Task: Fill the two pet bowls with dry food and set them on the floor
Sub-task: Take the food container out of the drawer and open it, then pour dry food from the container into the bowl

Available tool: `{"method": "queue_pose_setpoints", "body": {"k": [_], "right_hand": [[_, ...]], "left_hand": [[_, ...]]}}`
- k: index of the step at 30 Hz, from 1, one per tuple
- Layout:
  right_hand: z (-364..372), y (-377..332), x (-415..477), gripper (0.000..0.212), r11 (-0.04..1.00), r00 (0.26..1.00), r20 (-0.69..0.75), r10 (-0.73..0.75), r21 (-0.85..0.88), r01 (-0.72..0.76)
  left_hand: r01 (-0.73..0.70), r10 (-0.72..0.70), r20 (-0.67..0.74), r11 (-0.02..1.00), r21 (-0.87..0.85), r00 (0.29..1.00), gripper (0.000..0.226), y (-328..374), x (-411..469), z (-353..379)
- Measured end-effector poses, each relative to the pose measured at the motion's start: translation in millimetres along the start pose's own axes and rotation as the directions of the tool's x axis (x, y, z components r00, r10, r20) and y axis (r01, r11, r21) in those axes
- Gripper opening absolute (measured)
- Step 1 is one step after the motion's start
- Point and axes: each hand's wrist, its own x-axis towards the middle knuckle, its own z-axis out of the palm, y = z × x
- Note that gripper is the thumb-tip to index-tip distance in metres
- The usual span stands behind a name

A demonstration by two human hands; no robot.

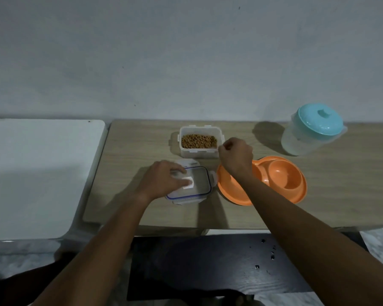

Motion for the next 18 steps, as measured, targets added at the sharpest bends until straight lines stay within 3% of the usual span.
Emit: {"method": "queue_pose_setpoints", "body": {"k": [3, 5, 7, 9, 13, 16, 18], "right_hand": [[3.1, -0.7, 27.3, 0.037, 0.99, 0.985, 0.099, 0.139, 0.004, -0.14], [8.2, -0.8, 41.8, 0.04, 0.983, 0.96, 0.21, 0.185, -0.024, -0.184], [13.2, 2.2, 50.6, 0.038, 0.979, 0.944, 0.262, 0.2, -0.008, -0.206], [16.7, 5.7, 53.7, 0.035, 0.975, 0.946, 0.253, 0.201, 0.041, -0.218], [6.8, 8.3, 52.2, 0.031, 0.957, 0.952, 0.211, 0.221, 0.139, -0.253], [-17.1, 11.1, 47.9, 0.014, 0.793, 0.901, 0.331, 0.281, 0.449, -0.413], [-42.3, 19.9, 40.9, 0.018, 0.639, 0.865, 0.438, 0.245, 0.598, -0.483]], "left_hand": [[0.086, -0.145, -0.241, 0.968, -0.237, 0.96, 0.044, 10.4, 27.6, 2.2], [0.159, -0.254, -0.219, 0.913, -0.376, 0.942, 0.047, 16.8, 44.8, 6.2], [0.174, -0.27, -0.158, 0.875, -0.451, 0.95, 0.032, 19.7, 56.3, 13.0], [0.166, -0.267, -0.159, 0.868, -0.469, 0.95, 0.015, 21.1, 61.6, 18.4], [0.125, -0.257, -0.209, 0.861, -0.492, 0.944, 0.014, 25.6, 62.3, 23.4], [0.049, -0.205, -0.246, 0.852, -0.521, 0.947, 0.02, 40.0, 60.3, 22.6], [-0.012, -0.15, -0.266, 0.852, -0.523, 0.952, 0.02, 55.9, 56.4, 23.6]]}}
